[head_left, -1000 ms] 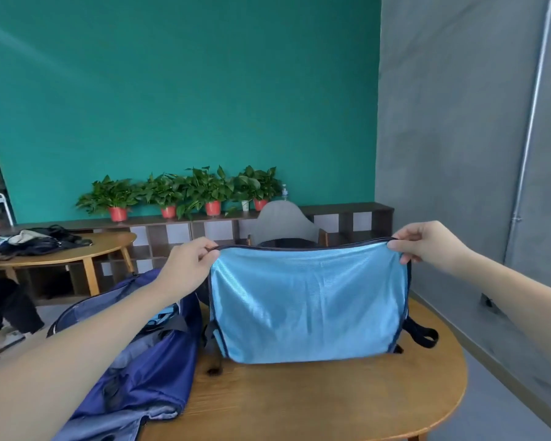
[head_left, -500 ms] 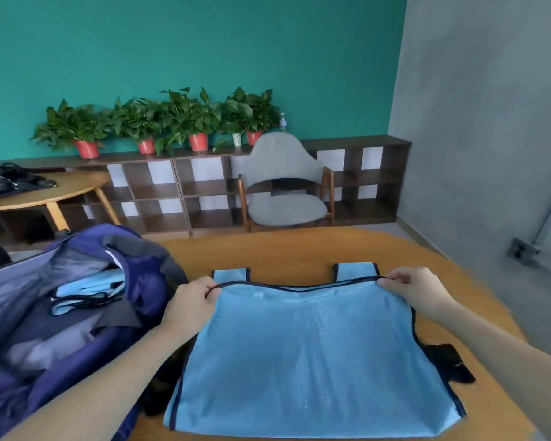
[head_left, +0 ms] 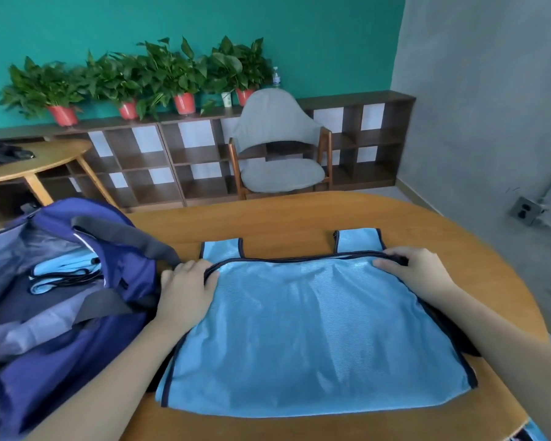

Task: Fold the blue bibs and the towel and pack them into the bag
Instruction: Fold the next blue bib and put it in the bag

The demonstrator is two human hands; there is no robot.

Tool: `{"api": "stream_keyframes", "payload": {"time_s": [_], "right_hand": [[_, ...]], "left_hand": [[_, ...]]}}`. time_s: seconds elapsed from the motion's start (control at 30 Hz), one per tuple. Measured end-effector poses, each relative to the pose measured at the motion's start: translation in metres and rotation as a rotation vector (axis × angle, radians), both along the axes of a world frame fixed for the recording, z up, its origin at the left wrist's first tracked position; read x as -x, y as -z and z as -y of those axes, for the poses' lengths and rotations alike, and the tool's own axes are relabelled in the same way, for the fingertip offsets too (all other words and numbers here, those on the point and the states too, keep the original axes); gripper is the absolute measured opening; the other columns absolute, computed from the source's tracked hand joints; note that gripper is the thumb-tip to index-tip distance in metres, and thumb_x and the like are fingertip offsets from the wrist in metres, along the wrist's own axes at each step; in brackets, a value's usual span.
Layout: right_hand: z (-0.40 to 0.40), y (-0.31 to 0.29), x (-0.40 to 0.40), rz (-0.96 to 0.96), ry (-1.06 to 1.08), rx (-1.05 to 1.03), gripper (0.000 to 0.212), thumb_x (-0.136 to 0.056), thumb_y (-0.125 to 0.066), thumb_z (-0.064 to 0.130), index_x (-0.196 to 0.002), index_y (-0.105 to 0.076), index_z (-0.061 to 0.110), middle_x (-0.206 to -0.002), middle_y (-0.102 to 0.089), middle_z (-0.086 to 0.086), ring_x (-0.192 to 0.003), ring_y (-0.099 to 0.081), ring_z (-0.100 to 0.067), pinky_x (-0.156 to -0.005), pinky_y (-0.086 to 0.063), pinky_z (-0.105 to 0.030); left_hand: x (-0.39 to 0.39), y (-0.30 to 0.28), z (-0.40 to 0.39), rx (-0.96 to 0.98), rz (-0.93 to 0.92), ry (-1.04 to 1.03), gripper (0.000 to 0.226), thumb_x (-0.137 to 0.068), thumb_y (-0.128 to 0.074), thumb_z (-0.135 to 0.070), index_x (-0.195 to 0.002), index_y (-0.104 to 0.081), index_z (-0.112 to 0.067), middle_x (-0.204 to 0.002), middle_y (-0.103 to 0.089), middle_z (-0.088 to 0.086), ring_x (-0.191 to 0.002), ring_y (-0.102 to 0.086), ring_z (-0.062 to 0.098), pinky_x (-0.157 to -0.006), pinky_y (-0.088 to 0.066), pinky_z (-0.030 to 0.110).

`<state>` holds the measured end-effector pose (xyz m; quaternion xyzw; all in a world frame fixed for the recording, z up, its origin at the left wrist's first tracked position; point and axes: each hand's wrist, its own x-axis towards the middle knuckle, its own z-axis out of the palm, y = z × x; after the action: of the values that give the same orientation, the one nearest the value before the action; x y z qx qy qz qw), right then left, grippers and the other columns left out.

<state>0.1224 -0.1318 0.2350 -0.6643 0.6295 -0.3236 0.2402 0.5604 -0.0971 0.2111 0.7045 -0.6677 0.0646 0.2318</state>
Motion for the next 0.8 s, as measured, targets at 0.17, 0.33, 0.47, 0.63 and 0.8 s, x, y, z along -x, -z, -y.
{"api": "stream_keyframes", "payload": {"time_s": [0.17, 0.33, 0.47, 0.63, 0.8], "right_hand": [[-0.033, 0.000, 0.014, -0.054, 0.027, 0.024, 0.038, -0.086, -0.077, 0.043, -0.115, -0.075, 0.019, -0.110, -0.066, 0.010, -0.098, -0.058, -0.010, -0.086, -0.042, -0.024], [-0.077, -0.004, 0.036, -0.060, 0.070, 0.013, 0.042, -0.082, -0.079, 0.043, -0.114, -0.076, 0.017, -0.114, -0.069, 0.004, -0.099, -0.058, -0.011, -0.089, -0.041, -0.025], [-0.102, -0.008, 0.049, 0.022, 0.096, -0.046, 0.037, -0.077, -0.084, 0.044, -0.106, -0.077, 0.022, -0.106, -0.070, 0.010, -0.099, -0.064, -0.011, -0.087, -0.047, -0.028], [-0.119, -0.024, 0.051, 0.363, 0.095, -0.038, 0.013, -0.079, -0.084, 0.021, -0.089, -0.081, 0.015, -0.084, -0.078, 0.005, -0.071, -0.073, -0.007, -0.059, -0.054, -0.016], [-0.098, -0.058, 0.054, 0.541, 0.078, 0.087, 0.009, -0.082, -0.082, 0.017, -0.088, -0.080, 0.011, -0.085, -0.078, -0.002, -0.074, -0.074, -0.014, -0.060, -0.058, -0.021]], "left_hand": [[0.022, 0.006, -0.024, 0.107, 0.153, 0.016, 0.009, -0.093, -0.064, -0.024, -0.090, -0.066, -0.016, -0.080, -0.061, 0.000, -0.082, -0.057, 0.029, -0.072, -0.032, 0.041], [0.045, 0.009, -0.058, 0.135, 0.069, 0.079, 0.011, -0.095, -0.058, -0.026, -0.092, -0.065, -0.019, -0.079, -0.058, -0.004, -0.079, -0.057, 0.025, -0.071, -0.034, 0.039], [0.046, 0.008, -0.076, 0.064, -0.044, 0.155, 0.004, -0.098, -0.062, -0.028, -0.096, -0.064, -0.026, -0.086, -0.059, -0.010, -0.088, -0.054, 0.018, -0.077, -0.026, 0.034], [0.045, -0.020, -0.090, 0.021, -0.544, 0.254, 0.013, -0.097, -0.065, -0.023, -0.087, -0.069, -0.029, -0.080, -0.068, -0.008, -0.081, -0.063, 0.011, -0.074, -0.047, 0.034], [0.041, -0.071, -0.082, 0.064, -0.884, 0.384, 0.012, -0.099, -0.064, -0.015, -0.101, -0.075, -0.020, -0.094, -0.077, -0.001, -0.089, -0.072, 0.015, -0.079, -0.055, 0.029]]}}
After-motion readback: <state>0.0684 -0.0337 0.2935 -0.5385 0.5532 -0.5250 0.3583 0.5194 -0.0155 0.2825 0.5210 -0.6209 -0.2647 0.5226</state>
